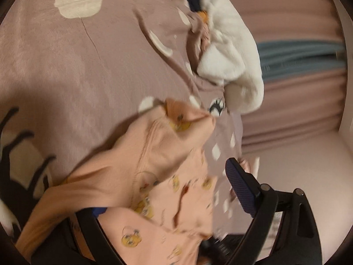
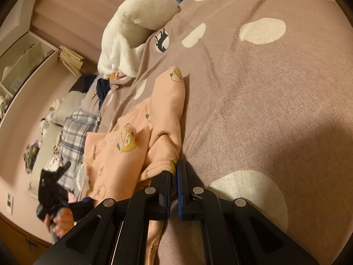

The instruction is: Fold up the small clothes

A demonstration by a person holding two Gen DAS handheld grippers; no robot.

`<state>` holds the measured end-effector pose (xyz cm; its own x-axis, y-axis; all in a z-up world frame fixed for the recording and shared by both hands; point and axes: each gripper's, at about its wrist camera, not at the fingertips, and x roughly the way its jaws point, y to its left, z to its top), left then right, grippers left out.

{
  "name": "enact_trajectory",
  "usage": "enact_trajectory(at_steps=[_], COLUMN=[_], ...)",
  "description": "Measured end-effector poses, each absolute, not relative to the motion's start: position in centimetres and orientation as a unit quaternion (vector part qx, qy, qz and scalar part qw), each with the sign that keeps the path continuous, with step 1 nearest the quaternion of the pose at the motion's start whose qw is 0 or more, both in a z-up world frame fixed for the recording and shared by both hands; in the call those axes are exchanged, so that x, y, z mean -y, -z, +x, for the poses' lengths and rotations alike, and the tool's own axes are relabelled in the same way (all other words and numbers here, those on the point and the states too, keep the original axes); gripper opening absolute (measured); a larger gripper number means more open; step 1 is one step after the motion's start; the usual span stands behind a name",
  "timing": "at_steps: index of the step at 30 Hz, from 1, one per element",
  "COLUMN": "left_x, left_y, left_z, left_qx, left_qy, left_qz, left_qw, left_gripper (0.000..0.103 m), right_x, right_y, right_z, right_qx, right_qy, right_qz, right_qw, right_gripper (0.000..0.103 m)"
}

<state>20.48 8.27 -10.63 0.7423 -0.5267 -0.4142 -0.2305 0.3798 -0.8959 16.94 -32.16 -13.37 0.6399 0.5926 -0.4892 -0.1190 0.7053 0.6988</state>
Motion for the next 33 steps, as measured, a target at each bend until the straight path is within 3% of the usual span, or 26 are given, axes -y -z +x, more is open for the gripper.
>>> enact_trajectory(at_steps=[6,11,16,19,21,22,33], left_x=[-13.3,-16.0,-15.6,-14.3,-13.7,-13.7,-14.5], left_y=[13.4,15.6,14.0,12.8,12.3,12.4,13.2], left_z=[21.4,21.6,22.6,22.8,23.0,22.9,22.1], left_qx=[-0.302,-0.269,-0.296,-0.332,-0.346,-0.349,-0.345], left_qy=[0.094,0.129,0.150,0.153,0.155,0.158,0.180], left_qz=[-0.705,-0.764,-0.713,-0.651,-0.619,-0.615,-0.625], left_qw=[0.634,0.573,0.617,0.666,0.687,0.689,0.677], left_gripper=[0.093,0.094,0.095,0.095,0.095,0.095,0.094], right_x=[32.2,32.1,28.9,23.2,19.9,18.4,6.0], right_y=[13.4,13.3,10.3,7.1,5.7,5.3,7.9], right_z=[16.9,16.9,15.2,12.1,11.0,10.9,13.1], right_qx=[-0.368,-0.363,-0.361,-0.306,-0.288,-0.296,-0.346], right_qy=[-0.211,-0.213,-0.144,-0.083,-0.110,-0.135,-0.224], right_qz=[0.322,0.317,0.173,-0.041,-0.090,-0.092,-0.224], right_qw=[0.846,0.850,0.905,0.947,0.947,0.941,0.883], right_gripper=[0.001,0.001,0.010,0.024,0.043,0.046,0.043])
